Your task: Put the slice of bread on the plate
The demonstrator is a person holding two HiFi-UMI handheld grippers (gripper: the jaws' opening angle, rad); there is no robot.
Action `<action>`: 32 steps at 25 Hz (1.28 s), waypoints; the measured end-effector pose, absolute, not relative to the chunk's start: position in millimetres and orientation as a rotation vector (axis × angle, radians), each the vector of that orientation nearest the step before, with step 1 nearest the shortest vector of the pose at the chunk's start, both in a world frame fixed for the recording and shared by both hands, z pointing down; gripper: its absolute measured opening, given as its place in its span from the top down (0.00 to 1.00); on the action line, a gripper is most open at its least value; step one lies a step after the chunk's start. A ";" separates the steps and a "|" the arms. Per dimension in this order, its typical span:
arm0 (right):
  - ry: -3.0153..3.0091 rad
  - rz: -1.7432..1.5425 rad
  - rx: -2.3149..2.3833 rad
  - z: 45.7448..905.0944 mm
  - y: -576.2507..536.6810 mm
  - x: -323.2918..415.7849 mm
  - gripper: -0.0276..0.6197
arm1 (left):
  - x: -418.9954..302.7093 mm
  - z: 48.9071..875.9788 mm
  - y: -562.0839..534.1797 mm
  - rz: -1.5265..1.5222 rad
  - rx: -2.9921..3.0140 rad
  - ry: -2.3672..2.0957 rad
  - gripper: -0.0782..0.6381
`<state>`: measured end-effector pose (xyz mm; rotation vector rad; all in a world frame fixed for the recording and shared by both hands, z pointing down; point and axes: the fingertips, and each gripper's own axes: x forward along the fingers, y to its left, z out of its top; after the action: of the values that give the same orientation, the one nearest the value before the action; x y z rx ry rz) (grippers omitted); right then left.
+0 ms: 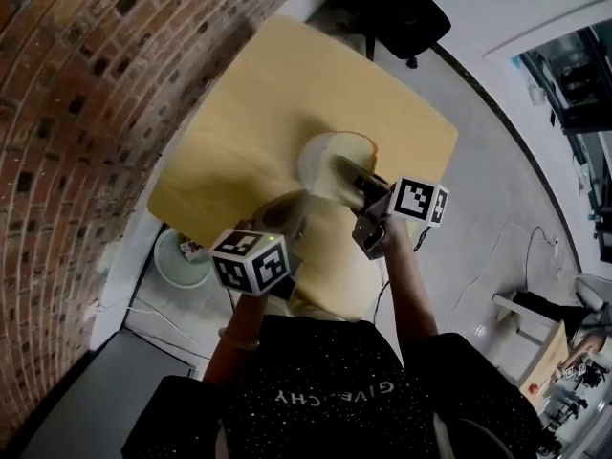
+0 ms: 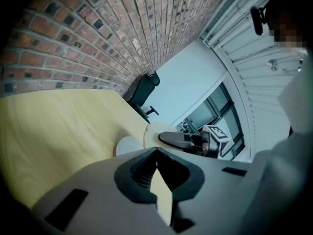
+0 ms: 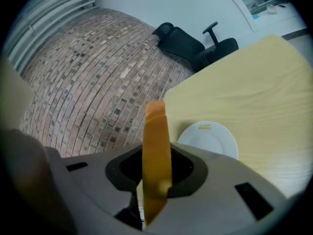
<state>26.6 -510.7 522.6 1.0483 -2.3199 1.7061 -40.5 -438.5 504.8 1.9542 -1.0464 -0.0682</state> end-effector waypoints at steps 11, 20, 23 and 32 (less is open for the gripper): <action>-2.044 1.659 1.037 587.9 -531.1 -5.4 0.76 | -73.0 515.4 -453.1 -0.117 1.905 -1.066 0.88; -1.973 1.326 1.148 592.8 -532.6 11.9 0.20 | -71.6 516.0 -453.0 -0.110 1.902 -1.064 0.88; -1.964 1.267 1.232 584.0 -533.0 34.7 0.19 | -67.1 516.0 -452.5 -0.087 1.916 -1.067 0.88; -2.238 1.386 1.207 540.3 -487.7 49.6 0.20 | -48.5 509.8 -452.5 0.018 2.004 -1.057 0.88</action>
<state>49.6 -487.7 540.3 1.2069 -2.2382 1.3858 -48.5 -452.5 509.8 2.0039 -1.0566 0.0183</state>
